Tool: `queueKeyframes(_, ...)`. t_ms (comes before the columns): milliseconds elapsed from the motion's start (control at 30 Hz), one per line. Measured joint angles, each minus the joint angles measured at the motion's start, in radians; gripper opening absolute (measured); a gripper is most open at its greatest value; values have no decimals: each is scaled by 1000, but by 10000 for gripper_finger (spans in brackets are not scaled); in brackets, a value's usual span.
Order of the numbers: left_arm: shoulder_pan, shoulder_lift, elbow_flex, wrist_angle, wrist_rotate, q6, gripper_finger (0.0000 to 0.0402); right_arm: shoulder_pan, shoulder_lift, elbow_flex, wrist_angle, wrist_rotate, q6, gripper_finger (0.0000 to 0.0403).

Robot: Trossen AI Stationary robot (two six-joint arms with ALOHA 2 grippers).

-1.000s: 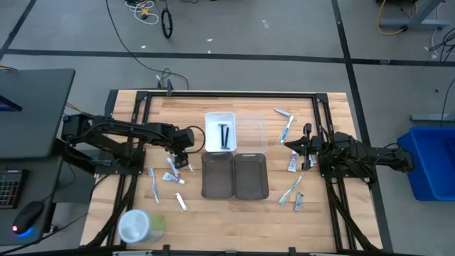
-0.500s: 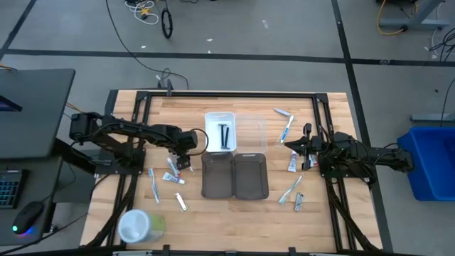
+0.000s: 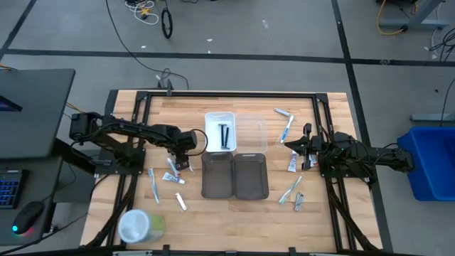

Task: Pick & Place Travel size toiletries
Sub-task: Put the silver nail cutter into the left black bin

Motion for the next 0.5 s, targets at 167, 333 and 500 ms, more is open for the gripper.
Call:
queueKeyframes(167,0,0,0,0,0,-3,166,0,0,0,0,0,0,13)
queueKeyframes(333,0,0,0,0,0,-4,131,0,0,0,0,0,0,14)
queueKeyframes(500,0,0,0,1,0,-2,103,0,0,0,0,0,0,13)
